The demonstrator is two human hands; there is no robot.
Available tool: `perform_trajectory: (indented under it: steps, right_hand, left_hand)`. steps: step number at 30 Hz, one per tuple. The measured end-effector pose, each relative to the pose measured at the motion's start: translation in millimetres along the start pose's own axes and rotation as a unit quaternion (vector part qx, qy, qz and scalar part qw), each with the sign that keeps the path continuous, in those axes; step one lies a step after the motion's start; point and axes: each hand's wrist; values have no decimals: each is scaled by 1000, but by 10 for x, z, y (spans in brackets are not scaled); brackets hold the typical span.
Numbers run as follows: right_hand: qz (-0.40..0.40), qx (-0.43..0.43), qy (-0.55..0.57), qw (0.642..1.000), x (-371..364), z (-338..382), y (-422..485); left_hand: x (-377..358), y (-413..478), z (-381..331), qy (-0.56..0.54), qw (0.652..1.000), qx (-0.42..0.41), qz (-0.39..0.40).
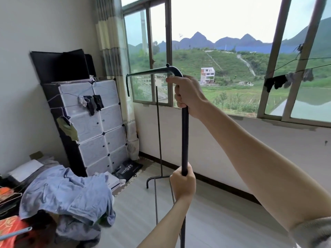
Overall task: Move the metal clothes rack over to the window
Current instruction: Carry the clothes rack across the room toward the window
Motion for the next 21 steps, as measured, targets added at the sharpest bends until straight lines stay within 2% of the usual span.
perform_trajectory:
  steps: [8,12,21]
  right_hand:
    - [-52,53,-27,997,502,-166,690]
    - [-60,46,-19,997,816,-248,961]
    - [-34,37,-16,999,1690,-200,1532]
  left_hand:
    - [-701,588,-39,-12,999,-32,19]
    - [-1007,754,0,4,1000,-22,18]
    - [-2006,1108,-219,10,1000,-26,-8]
Point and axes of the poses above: each hand's wrist, its own y-axis towards the middle knuckle, its own x-axis out of the back of the hand, z = x × y, and after that the axes turned 6 degrees about y, right-handed
